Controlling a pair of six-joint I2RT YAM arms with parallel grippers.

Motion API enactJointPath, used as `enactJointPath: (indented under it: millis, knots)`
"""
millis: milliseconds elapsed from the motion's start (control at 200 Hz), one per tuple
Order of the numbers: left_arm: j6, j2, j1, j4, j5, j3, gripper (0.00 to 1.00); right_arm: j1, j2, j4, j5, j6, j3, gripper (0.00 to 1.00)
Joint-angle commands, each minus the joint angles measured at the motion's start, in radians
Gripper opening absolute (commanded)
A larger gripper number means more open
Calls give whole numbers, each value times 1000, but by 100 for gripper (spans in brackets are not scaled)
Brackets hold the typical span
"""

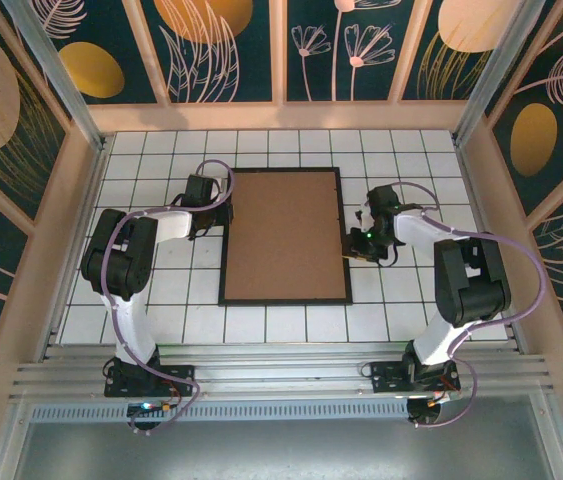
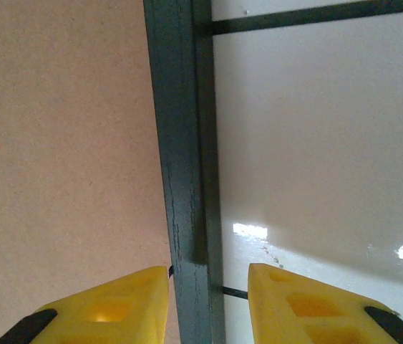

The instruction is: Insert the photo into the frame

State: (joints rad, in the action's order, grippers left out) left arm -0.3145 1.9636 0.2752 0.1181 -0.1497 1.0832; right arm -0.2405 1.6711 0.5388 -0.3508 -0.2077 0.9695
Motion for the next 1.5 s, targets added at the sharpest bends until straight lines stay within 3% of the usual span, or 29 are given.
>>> enactJointPath:
  millis: [0,345,601,996,1321,1496]
  knots:
    - [39,28,13,-92,3,-10,16,-4,29,6,-17,13,-16,34]
    - [39,33,14,-90,-3,-9,16,-23,81,-20,-28,17,-8,34]
    - [35,29,13,-88,-11,-12,16,-70,103,-20,-28,4,2,39]
    - [25,18,16,-80,-12,-22,16,-181,159,40,220,-44,56,56]
    - [23,18,17,-80,-11,-22,16,-283,235,85,396,-78,105,61]
    - [21,15,17,-84,-1,-20,16,-263,177,79,374,-52,143,61]
